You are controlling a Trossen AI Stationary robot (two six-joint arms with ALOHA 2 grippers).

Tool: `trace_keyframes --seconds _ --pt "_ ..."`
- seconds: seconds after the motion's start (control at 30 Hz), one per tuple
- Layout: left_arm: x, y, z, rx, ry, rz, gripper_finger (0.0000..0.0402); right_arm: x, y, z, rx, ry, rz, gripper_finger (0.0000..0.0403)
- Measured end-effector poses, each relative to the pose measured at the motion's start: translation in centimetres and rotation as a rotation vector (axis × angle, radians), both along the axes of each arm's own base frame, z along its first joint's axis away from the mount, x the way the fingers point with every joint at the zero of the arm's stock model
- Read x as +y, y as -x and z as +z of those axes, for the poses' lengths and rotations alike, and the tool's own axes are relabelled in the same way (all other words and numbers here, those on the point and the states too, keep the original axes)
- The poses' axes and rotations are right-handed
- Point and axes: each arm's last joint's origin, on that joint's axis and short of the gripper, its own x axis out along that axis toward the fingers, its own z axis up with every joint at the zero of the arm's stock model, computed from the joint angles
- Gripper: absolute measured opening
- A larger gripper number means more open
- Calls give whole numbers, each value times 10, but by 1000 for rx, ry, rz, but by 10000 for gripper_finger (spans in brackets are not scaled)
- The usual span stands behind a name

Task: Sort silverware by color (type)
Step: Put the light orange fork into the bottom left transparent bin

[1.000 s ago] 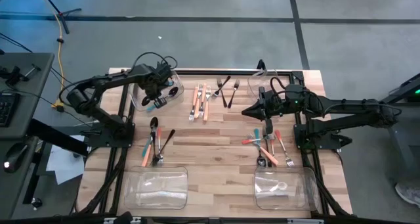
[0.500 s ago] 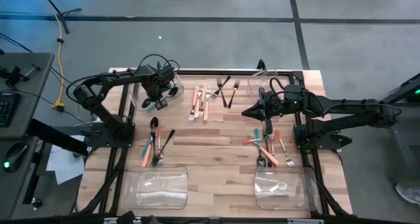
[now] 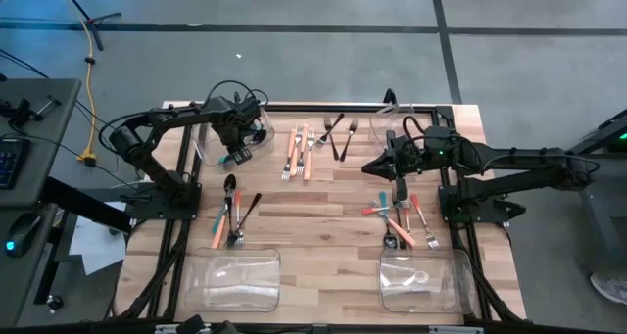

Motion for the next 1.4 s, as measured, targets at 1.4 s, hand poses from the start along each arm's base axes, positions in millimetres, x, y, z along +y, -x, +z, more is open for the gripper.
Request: trace_keyframes --seconds 1.4 --pt "-27 9 163 -637 -277 82 151 0 0 0 0 -1 6 0"
